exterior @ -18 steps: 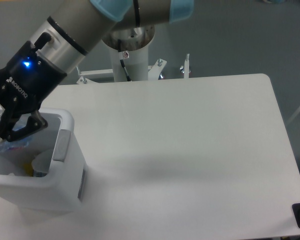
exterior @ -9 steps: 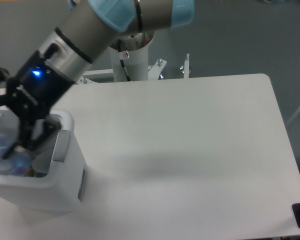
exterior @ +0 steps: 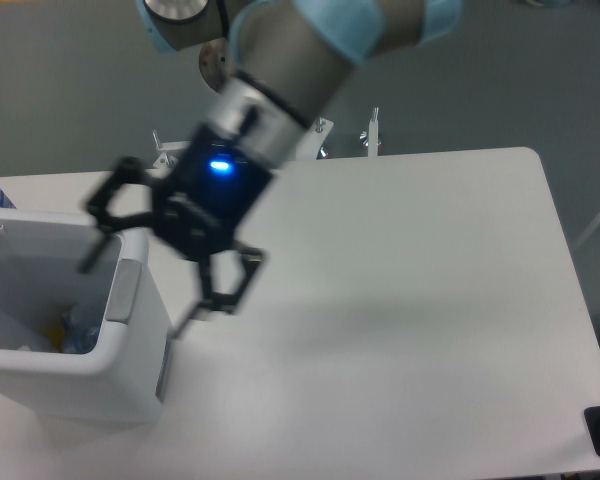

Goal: Place the trash in the trash can

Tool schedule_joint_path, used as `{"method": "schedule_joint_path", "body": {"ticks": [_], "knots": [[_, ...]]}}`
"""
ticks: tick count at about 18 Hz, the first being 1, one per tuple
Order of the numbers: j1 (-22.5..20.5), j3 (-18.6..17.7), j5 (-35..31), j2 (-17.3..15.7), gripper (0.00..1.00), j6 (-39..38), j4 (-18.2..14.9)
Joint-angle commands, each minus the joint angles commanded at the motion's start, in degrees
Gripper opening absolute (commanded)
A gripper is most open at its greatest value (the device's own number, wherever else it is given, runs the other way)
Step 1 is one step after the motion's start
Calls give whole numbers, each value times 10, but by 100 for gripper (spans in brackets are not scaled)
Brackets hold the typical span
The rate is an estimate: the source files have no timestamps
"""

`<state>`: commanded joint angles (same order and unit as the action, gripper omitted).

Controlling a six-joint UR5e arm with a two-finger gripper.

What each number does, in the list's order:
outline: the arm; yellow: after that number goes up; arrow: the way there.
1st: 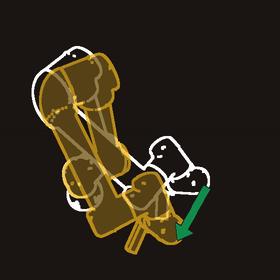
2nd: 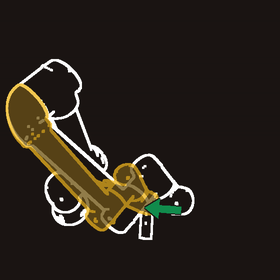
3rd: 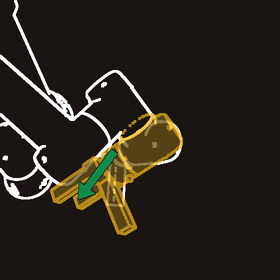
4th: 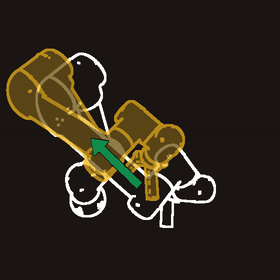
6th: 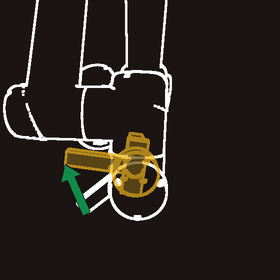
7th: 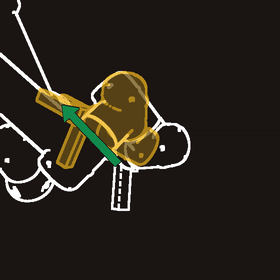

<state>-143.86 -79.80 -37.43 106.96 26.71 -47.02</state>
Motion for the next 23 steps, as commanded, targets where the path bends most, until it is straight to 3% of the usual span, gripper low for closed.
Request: {"method": "schedule_joint_path", "body": {"ticks": [5,13,17,23], "knots": [[-40,-45,-68,18,100,102,-1],[-73,-43,-136,53,100,177,-3],[-64,-42,-272,60,100,179,-10],[-49,-21,-369,75,100,202,-23]]}}
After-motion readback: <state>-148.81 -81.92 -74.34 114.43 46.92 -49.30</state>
